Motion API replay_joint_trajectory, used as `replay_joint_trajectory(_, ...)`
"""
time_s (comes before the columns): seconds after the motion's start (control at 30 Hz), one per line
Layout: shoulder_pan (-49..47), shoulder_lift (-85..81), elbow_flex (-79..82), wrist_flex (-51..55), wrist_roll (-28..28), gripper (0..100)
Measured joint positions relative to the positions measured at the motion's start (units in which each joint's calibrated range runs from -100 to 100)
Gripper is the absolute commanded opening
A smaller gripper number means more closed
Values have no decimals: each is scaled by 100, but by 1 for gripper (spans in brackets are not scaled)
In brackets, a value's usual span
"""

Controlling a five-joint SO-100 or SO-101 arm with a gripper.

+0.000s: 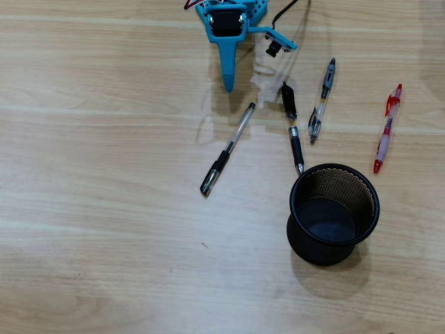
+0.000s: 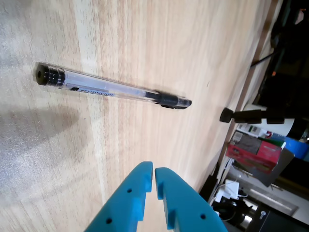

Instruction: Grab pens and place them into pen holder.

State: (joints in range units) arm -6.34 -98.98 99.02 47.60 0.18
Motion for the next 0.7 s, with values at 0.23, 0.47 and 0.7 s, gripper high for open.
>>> replay_joint_trajectory(0.23, -105, 0, 0, 509, 0, 2)
replay_joint_trajectory(0.47, -114, 0, 0, 527, 0, 2)
replay_joint_trajectory(0.7, -114, 0, 0, 527, 0, 2)
